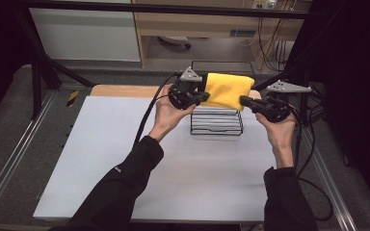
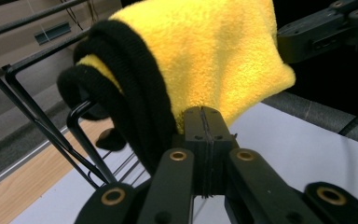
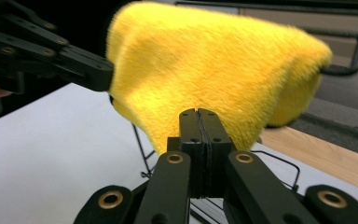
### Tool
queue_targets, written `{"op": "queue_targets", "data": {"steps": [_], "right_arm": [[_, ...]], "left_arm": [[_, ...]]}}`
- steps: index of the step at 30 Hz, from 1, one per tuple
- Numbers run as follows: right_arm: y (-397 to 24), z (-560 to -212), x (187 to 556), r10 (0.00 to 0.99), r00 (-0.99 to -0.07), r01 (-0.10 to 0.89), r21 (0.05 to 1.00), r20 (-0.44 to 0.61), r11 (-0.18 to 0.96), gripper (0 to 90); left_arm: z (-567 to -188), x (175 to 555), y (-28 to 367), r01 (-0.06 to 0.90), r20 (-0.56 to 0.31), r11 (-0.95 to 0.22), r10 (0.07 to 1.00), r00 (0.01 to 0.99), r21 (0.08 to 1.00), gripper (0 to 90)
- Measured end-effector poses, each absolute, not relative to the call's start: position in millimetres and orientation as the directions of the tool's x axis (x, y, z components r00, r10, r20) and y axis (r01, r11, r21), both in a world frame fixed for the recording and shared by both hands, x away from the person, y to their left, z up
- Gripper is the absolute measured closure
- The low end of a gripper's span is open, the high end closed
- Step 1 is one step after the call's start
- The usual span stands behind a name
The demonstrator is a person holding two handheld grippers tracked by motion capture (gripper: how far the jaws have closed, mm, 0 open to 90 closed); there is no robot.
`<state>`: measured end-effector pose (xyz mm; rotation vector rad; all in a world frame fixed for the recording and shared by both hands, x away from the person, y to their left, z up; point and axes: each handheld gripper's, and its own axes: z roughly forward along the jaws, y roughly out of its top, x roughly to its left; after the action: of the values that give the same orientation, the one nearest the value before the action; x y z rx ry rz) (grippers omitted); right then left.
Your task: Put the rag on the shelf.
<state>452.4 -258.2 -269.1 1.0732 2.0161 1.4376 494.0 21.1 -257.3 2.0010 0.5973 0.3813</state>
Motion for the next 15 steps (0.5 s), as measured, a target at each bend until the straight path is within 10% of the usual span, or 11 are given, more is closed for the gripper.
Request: {"op": "queue_targets", "data": {"steps": [15], "right_arm": [[-256, -270, 447, 0.799, -0.600, 0.258, 0.952, 0.022, 0.167, 67.1]], "left_arm": [[-255, 489, 33, 0.264, 0.000, -0.385, 0.565, 0.825, 0.884, 80.7]]}}
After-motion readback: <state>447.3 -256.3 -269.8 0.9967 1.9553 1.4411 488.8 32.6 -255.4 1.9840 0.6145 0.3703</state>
